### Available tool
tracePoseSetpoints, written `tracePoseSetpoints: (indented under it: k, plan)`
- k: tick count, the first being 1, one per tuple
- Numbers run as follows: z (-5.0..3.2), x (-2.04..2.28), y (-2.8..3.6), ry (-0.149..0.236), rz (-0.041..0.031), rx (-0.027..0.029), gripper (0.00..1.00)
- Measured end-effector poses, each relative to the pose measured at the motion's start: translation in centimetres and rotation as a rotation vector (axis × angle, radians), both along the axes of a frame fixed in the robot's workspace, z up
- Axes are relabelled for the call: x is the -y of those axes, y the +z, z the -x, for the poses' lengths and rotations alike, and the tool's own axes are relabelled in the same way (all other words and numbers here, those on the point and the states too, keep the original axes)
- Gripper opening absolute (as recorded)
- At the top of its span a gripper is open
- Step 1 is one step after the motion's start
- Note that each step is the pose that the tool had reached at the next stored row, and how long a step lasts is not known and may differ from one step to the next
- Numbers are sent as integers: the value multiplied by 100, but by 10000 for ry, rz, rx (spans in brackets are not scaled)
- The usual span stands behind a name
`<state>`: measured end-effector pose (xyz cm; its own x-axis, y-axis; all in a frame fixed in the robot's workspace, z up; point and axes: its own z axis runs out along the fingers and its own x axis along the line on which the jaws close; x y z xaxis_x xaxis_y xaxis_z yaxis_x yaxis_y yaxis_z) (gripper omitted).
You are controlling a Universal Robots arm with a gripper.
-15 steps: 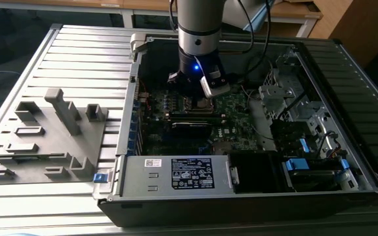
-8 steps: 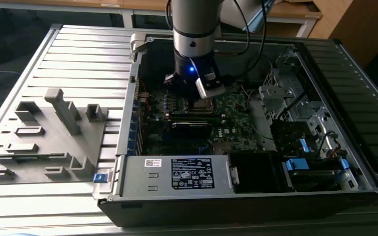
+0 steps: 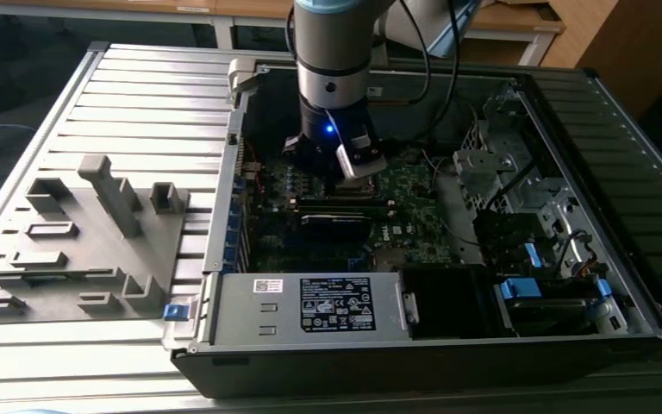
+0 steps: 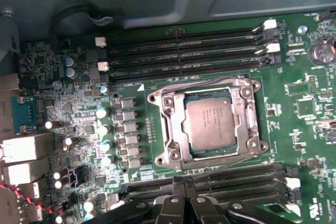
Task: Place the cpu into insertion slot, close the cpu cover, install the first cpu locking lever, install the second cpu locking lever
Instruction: 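Install the second cpu locking lever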
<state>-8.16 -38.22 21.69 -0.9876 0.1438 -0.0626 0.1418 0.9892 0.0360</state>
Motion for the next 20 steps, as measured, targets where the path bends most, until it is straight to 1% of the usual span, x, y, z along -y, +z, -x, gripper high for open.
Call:
tracePoseSetpoints:
  k: [3, 7, 9, 12, 15, 20]
  plan:
    - [0, 0, -30, -1, 19, 1, 11]
    - [1, 0, -64, -1, 21, 2, 11]
    - [2, 0, -67, -1, 37, -1, 11]
    - [1, 0, -68, 0, 34, 0, 11]
    - [7, 0, -68, -2, -21, 1, 11]
    - [30, 0, -68, -1, -84, 0, 11]
